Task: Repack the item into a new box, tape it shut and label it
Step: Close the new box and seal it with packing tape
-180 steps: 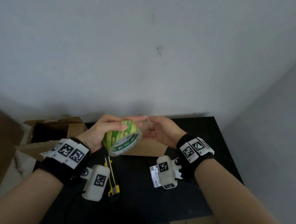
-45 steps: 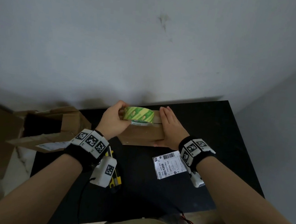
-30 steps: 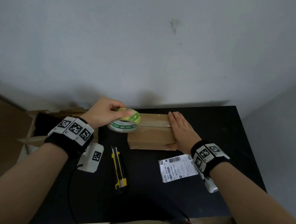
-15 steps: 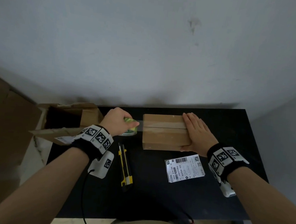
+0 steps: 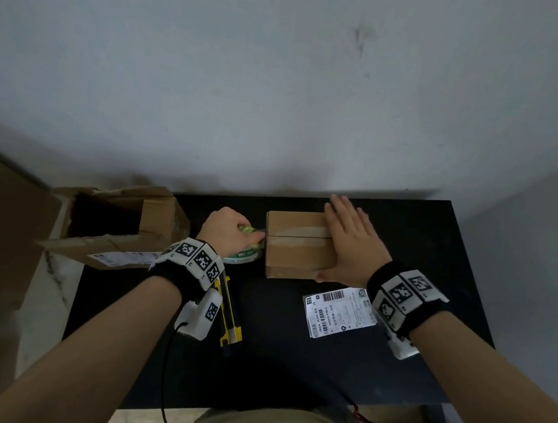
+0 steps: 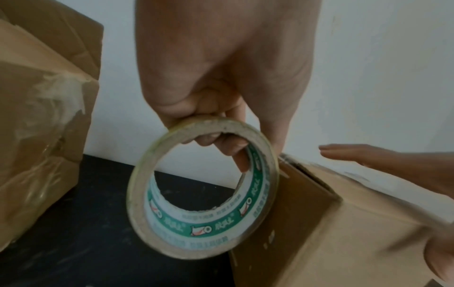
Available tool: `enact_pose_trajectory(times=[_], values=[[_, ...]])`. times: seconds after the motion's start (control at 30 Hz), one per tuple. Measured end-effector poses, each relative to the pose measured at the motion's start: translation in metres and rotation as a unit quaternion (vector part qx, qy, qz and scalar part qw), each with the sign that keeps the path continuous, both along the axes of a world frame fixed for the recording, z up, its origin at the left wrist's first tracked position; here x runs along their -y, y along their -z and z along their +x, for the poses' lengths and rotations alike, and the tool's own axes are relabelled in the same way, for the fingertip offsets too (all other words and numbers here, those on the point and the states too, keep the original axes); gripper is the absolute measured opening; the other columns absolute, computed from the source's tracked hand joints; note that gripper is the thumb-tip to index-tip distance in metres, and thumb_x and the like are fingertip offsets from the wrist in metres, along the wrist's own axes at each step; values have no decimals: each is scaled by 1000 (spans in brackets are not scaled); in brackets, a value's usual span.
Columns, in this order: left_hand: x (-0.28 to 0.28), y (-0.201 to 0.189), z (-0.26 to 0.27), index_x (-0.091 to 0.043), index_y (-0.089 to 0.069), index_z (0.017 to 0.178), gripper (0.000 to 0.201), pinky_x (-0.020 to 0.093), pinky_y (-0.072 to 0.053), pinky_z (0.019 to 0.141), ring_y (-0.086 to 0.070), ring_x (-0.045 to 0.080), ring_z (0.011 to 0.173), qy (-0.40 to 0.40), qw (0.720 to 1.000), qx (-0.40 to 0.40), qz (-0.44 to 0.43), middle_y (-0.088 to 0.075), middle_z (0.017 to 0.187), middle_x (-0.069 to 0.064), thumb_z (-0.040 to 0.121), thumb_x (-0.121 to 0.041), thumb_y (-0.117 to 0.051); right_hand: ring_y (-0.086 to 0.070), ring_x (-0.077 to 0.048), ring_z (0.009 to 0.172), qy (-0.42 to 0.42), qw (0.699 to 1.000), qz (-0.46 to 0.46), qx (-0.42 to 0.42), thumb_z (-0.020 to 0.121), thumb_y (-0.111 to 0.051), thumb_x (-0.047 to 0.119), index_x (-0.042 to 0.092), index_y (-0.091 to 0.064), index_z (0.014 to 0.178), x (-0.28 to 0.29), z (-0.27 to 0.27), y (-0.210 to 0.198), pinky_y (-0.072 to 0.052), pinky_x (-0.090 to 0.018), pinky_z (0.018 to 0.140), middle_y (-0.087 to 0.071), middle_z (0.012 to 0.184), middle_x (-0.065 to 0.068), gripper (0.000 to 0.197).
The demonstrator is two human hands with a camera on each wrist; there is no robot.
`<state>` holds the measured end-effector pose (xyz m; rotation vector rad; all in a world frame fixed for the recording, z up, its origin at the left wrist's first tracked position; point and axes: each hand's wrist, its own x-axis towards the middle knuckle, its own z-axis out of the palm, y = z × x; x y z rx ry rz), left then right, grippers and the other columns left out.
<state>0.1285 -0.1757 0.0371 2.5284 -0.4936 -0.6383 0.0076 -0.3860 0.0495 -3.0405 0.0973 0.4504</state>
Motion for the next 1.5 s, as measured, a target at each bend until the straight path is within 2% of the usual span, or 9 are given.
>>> enact_pose_trajectory(times=[0.17, 0.33, 0.47, 0.7, 0.83, 0.97, 1.13, 1.33, 1.5], values=[[-4, -3, -8, -15, -72, 87, 24, 25, -43, 67, -59, 9, 75, 8, 999, -32, -7, -64, 75, -3, 83, -38, -65, 9, -19, 145, -90, 994, 59, 3, 68, -69, 61, 14, 5, 150, -55, 14, 7, 7, -36, 116, 9, 158, -4, 119], [-19, -6, -14, -5, -67, 110, 25, 27, -45, 83, -58, 14, 94, 4, 990, -124, -66, -64, 101, 3, 88, -7, -56, -3, -23, 145, -81, 994, 70, 10, 73, -69, 54, 13, 0, 149, -68, 20, 17, -1, -37, 118, -8, 156, -8, 111], [-26, -8, -10, -5, -65, 114, 28, 25, -46, 78, -57, 14, 91, -31, 984, -163, -62, -64, 104, 6, 88, -8, -59, -6, -23, 145, -100, 991, 86, 8, 75, -69, 50, 12, -2, 150, -63, 22, 17, 1, -36, 117, -12, 155, -8, 107], [-29, 2, -12, -9, -68, 108, 23, 31, -47, 77, -61, 23, 93, -19, 987, -153, 46, -66, 102, 12, 89, -18, -59, -1, -22, 145, -156, 984, 88, -20, 76, -70, 47, 13, 0, 150, -56, 30, 15, 2, -36, 118, -7, 157, -7, 107], [-33, 6, -14, -28, -51, 113, 28, 34, -49, 82, -59, 19, 92, -9, 993, -120, 12, -58, 100, 2, 87, -21, -60, 1, -21, 145, -161, 983, 79, -37, 75, -70, 48, 15, 0, 149, -54, 35, 13, 5, -33, 115, -5, 157, -6, 108], [-39, 6, -13, -25, -60, 94, 10, 32, -48, 81, -59, 18, 92, 33, 993, -113, -24, -58, 93, -4, 85, -22, -64, 4, -18, 145, -134, 988, 55, -56, 76, -69, 47, 18, 3, 149, -58, 37, 7, 6, -36, 115, 0, 158, -2, 107], [-48, 5, -15, -21, -62, 95, 13, 34, -50, 83, -61, 19, 92, 72, 984, -136, -92, -60, 88, -7, 83, -20, -68, 0, -17, 146, -63, 996, 59, -35, 73, -75, 40, 22, -4, 150, -71, 21, 1, 3, -39, 115, -1, 159, 1, 106], [-51, 1, -11, -21, -59, 108, 17, 40, -49, 93, -59, 20, 104, 123, 976, -153, -95, -61, 111, 2, 93, -16, -53, -23, -20, 140, 13, 993, 111, 39, 81, -68, 30, 21, -28, 144, -109, -16, -21, -20, -37, 114, -20, 154, -2, 75], [-54, 0, -8, -22, -55, 109, 17, 38, -50, 88, -59, 18, 100, 147, 976, -132, -97, -60, 110, 5, 93, -18, -53, -51, -23, 114, 62, 981, 163, 91, 90, -58, 24, 14, -50, 128, -149, -39, -8, -46, -38, 94, -46, 133, -6, 41]])
